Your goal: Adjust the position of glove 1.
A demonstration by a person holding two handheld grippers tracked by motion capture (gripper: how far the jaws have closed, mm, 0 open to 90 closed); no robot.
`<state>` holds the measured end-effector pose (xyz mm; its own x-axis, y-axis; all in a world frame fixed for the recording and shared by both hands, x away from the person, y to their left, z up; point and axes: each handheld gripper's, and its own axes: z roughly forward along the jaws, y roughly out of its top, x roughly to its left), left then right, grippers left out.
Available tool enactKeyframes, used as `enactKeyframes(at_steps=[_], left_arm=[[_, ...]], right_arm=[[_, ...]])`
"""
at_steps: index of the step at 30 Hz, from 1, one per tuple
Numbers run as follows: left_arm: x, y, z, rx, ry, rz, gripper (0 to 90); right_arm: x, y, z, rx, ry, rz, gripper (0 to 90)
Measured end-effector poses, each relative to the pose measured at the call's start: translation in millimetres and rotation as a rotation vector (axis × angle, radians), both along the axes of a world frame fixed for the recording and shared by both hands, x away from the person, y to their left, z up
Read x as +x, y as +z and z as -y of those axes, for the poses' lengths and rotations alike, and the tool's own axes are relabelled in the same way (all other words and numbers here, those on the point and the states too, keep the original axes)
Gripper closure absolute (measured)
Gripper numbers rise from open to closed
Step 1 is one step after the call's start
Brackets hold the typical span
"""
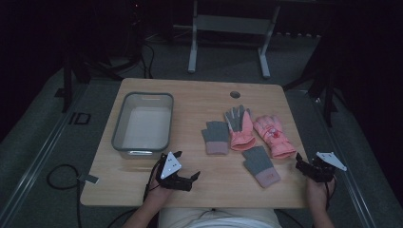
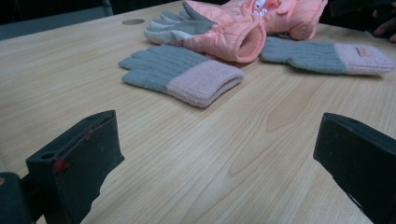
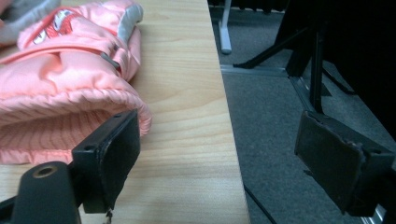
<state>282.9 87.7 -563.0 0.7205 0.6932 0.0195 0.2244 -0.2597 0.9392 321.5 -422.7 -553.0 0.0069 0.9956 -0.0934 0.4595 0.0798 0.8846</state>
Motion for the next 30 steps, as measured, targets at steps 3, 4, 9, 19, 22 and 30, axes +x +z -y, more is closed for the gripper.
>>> enactKeyframes(at_steps=[3, 4, 9, 19, 22, 30], left_arm=[[-0.3, -0.2, -1.4, -0.017, 0.007, -0.003, 0.4], [0.0, -0.2, -1.5, -0.019, 0.010, -0.007, 0.4], [-0.5, -0.2, -0.4, -0.009, 0.005, 0.001, 0.4], [-0.1, -0.4, -2.5, -0.028, -0.006, 0.000, 0.4], [-0.4, -0.3, -2.4, -0.026, -0.004, 0.002, 0.4], [-0.6, -0.3, -1.8, -0.022, -0.015, 0.000, 0.4]], right_arm=[[1.7, -0.2, -1.8, -0.014, -0.007, -0.016, 14.1], [2.2, -0.4, -2.6, -0.022, -0.006, -0.017, 14.1], [1.7, -0.4, -2.8, -0.026, 0.002, -0.013, 14.2], [3.6, -0.3, 1.0, 0.004, -0.005, -0.036, 14.1], [4.3, -0.4, 0.2, -0.007, 0.002, -0.057, 13.8], [5.4, 6.7, 5.8, 0.050, 0.002, -0.101, 13.6]])
